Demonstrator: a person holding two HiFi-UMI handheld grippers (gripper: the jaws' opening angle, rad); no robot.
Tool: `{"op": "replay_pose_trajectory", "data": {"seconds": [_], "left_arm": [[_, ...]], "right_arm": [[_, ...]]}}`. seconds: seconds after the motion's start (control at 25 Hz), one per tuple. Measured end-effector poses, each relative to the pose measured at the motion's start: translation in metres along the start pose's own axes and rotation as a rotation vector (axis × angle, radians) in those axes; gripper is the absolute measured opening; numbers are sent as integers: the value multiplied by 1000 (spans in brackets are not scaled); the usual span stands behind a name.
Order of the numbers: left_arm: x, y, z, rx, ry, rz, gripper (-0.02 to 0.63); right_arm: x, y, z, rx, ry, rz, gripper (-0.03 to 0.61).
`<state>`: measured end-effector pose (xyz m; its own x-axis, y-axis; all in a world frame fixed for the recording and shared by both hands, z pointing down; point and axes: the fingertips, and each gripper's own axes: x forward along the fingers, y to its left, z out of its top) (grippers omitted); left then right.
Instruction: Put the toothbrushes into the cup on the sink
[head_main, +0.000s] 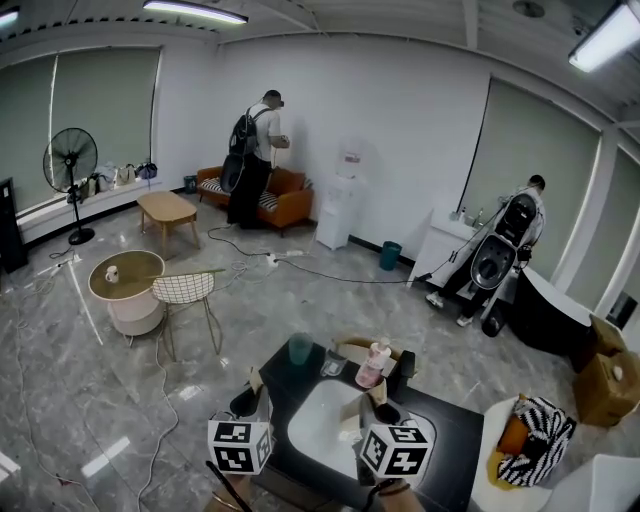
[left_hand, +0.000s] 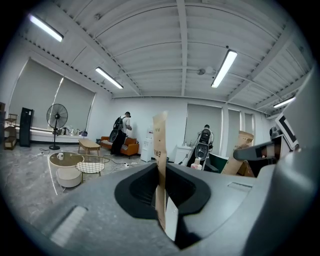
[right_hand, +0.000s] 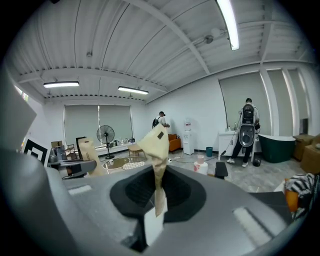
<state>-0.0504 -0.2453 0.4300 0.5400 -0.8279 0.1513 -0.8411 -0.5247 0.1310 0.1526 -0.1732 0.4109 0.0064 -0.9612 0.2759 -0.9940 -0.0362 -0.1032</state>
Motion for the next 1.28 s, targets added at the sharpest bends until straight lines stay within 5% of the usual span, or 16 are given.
{"op": "replay_pose_trajectory", "data": {"seconds": [0.6,1.28], "left_arm": [[30,14,-21,-5,58,-37,38],[66,5,-28,14,73,-51,38]], "right_arm": [[31,-23,-14,59,44,-69,31],[63,-41,-12,74,49,-53,31]]}}
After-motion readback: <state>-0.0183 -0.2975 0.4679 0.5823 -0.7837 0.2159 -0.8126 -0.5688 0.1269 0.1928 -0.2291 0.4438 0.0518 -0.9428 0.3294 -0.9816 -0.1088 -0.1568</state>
